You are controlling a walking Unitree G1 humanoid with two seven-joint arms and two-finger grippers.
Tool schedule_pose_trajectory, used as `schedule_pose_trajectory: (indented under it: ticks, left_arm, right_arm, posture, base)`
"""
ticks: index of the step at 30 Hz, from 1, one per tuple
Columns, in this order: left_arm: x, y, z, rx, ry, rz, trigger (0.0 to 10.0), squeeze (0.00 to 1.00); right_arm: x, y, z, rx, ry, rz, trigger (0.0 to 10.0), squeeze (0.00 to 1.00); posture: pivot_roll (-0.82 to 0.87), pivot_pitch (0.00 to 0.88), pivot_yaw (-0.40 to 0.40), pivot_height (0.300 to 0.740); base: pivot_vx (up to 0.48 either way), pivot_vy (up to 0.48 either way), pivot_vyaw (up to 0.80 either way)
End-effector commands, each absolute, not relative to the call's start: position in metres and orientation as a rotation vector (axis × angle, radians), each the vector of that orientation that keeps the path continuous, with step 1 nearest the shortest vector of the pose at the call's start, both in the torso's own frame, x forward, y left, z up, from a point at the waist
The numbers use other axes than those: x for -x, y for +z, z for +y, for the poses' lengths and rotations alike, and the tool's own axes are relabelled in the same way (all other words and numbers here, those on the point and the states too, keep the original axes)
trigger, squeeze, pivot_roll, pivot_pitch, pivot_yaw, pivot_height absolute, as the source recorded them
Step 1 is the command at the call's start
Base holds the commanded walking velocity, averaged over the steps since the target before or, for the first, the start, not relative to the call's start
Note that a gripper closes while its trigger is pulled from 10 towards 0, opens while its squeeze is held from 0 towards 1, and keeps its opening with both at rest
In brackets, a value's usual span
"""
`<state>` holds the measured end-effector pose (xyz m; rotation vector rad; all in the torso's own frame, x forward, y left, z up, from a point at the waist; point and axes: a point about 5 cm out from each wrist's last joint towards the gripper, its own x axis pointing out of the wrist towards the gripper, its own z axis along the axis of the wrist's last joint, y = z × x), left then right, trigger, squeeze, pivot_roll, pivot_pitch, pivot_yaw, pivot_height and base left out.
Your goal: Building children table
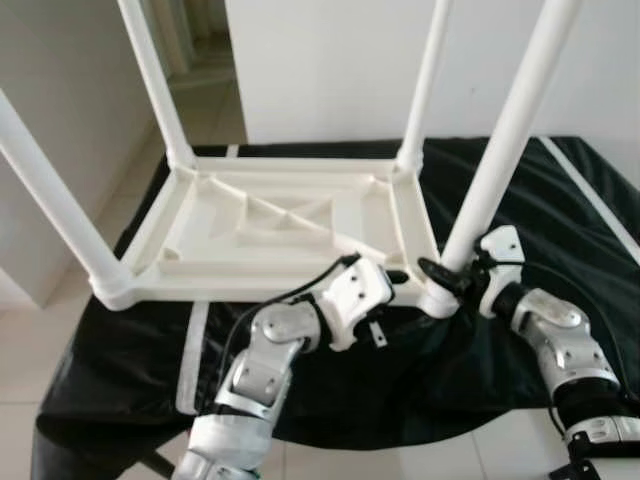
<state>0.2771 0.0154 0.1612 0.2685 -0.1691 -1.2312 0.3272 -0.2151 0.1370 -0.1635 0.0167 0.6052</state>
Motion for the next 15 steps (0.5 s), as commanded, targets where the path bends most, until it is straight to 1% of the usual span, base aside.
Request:
schedule_pose_trajectory:
  ticks: [1,10,12,15]
  left_arm:
    - [-0.2791,0.1626,0.0164,-0.259,-1.145,-0.189,10.0,0.00]
    - [-0.2791,0.1628,0.0155,-0.259,-1.147,-0.188,10.0,0.00]
    - [-0.2794,0.1626,0.0149,-0.257,-1.149,-0.185,10.0,0.00]
    - [-0.2795,0.1617,0.0153,-0.258,-1.149,-0.182,10.0,0.00]
  right_arm:
    - [-0.3266,0.1299,-0.2125,0.162,0.631,0.054,10.0,0.00]
    - [-0.3233,0.1289,-0.2118,0.137,0.578,0.035,10.0,0.00]
    - [-0.3214,0.1249,-0.2111,0.139,0.503,0.041,10.0,0.00]
    - [-0.3182,0.1202,-0.2060,0.137,0.453,0.046,10.0,0.00]
  posture:
    - [-0.07,0.000,0.015,0.740]
    - [-0.08,0.000,0.026,0.740]
    - [-0.08,0.000,0.027,0.740]
    - [-0.08,0.000,0.030,0.740]
  base:
    - [0.000,0.000,0.00]
    - [0.000,0.000,0.00]
    - [0.000,0.000,0.00]
    - [0.000,0.000,0.00]
